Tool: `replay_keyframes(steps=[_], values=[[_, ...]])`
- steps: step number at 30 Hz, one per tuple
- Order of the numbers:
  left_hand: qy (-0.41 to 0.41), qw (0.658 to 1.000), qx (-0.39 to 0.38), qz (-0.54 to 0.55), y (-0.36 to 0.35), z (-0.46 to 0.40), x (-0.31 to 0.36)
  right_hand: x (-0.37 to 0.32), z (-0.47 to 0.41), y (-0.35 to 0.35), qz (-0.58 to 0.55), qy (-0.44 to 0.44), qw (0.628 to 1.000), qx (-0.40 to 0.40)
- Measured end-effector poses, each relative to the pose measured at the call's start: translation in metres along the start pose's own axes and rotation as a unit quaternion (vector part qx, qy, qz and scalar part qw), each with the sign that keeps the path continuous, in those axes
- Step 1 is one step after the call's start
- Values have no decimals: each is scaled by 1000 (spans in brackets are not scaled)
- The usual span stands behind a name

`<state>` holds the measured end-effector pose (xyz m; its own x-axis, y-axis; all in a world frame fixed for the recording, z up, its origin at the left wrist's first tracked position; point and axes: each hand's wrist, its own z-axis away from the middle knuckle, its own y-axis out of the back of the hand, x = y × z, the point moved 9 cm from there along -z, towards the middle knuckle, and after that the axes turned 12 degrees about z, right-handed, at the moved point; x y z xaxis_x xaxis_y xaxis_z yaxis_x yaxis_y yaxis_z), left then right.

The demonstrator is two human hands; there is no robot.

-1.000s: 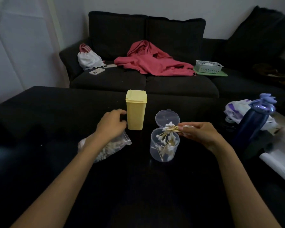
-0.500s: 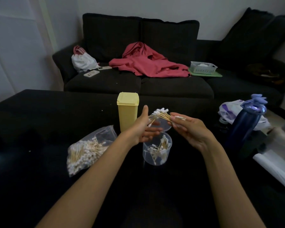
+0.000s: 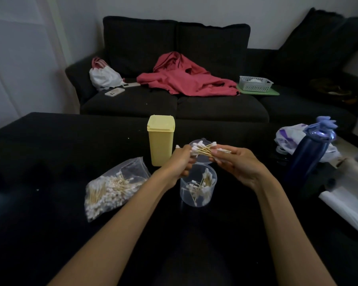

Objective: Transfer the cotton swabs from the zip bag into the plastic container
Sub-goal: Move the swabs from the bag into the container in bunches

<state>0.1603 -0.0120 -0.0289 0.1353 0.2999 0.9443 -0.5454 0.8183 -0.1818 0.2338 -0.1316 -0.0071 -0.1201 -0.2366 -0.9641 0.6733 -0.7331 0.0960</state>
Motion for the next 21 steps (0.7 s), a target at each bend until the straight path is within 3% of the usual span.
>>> replay_keyframes(steps=[7,14,21], values=[[13,1000,15,-22,8,4,1,4,-1,-10,70,2,997,-27],[-120,960,97,-234,3,-5,17,2,-5,-16,87,15,996,-9],[-162,952,118,-230,2,-8,16,2,-8,-26,75,52,996,-24]])
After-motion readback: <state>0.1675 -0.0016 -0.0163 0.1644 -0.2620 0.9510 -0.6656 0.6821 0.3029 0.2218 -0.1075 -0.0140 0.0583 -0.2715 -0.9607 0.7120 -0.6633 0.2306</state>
